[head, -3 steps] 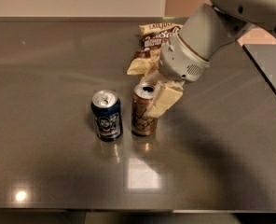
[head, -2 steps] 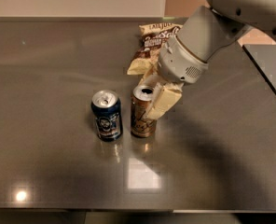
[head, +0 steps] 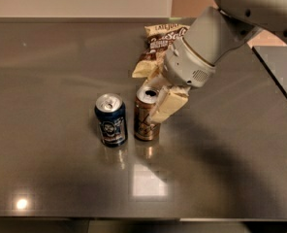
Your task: Move orange can near pepsi can
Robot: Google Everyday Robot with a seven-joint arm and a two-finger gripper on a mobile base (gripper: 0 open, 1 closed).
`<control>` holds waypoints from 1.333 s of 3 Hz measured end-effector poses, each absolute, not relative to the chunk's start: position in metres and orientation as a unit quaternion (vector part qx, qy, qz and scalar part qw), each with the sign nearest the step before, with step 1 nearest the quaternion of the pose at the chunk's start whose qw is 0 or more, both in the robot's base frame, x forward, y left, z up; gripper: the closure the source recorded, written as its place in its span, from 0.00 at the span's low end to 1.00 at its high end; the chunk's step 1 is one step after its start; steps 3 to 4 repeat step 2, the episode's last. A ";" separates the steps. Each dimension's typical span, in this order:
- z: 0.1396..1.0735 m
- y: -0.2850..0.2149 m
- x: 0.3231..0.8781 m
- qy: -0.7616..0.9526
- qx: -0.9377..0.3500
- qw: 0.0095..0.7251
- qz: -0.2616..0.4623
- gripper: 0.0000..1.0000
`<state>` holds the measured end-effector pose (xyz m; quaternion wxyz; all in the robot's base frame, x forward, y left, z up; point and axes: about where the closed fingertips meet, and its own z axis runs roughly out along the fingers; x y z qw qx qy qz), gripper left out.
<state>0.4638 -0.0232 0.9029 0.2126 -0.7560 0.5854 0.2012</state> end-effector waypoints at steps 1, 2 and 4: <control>0.902 -0.023 0.464 0.584 -0.756 0.214 0.203 0.00; 0.902 -0.023 0.464 0.584 -0.756 0.214 0.203 0.00; 0.902 -0.023 0.464 0.584 -0.756 0.214 0.203 0.00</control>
Offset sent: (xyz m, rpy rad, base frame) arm 0.0000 0.0005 -0.0008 0.0034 0.0006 0.0024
